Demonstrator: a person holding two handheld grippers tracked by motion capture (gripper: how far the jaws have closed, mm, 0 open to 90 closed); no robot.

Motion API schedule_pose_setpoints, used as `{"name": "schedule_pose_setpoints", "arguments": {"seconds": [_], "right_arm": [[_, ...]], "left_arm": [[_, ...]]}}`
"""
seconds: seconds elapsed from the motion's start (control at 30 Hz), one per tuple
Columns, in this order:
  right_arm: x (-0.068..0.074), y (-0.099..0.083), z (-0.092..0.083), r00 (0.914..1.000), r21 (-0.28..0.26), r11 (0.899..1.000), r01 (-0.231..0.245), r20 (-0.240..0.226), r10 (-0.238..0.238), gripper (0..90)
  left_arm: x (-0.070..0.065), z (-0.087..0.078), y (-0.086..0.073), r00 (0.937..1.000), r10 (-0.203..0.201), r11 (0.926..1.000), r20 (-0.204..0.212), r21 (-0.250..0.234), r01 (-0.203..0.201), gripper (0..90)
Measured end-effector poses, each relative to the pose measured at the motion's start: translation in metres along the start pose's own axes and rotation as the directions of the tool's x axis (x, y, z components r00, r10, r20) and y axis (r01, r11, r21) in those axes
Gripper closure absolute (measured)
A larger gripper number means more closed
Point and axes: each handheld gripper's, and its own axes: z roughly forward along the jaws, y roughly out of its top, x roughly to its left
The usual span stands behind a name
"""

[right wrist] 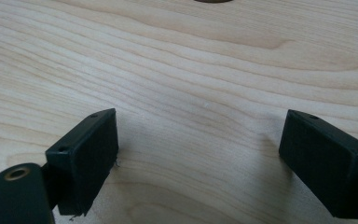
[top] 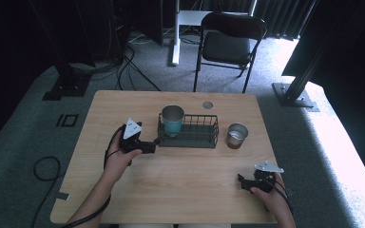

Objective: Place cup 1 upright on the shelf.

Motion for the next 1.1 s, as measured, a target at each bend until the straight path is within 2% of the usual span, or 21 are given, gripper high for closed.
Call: {"name": "schedule_pose_setpoints", "arguments": {"seconds": [0.27,0.57,0.63,0.93,0.97,1.1], "right_arm": [[0.000,0.000,0.000,1.0000,0.000,1.000,0.000,0.000,0.000,11.3],[0.000,0.000,0.000,1.0000,0.000,1.000,0.000,0.000,0.000,11.3],[0.000,0.000,0.000,1.0000,0.000,1.000,0.000,0.000,0.000,11.3],[0.000,0.000,0.000,1.0000,0.000,1.000,0.000,0.000,0.000,11.3],[0.000,0.000,0.000,1.0000,0.000,1.000,0.000,0.000,0.000,11.3],[0.000,0.000,0.000,1.0000,-0.001,1.000,0.000,0.000,0.000,11.3]], "left_arm": [[0.013,-0.014,-0.007,0.9997,-0.010,0.9998,-0.021,0.016,0.010,1.0],[0.022,-0.025,-0.016,0.9991,-0.022,0.9992,-0.035,0.031,0.023,1.0],[0.023,-0.028,-0.019,0.9990,-0.021,0.9991,-0.039,0.035,0.022,1.0],[0.029,-0.041,-0.043,0.9970,-0.059,0.9966,-0.049,0.054,0.062,1.0],[0.031,-0.046,-0.048,0.9958,-0.076,0.9954,-0.051,0.054,0.079,1.0],[0.034,-0.054,-0.059,0.9945,-0.085,0.9936,-0.061,0.069,0.089,1.0]]}}
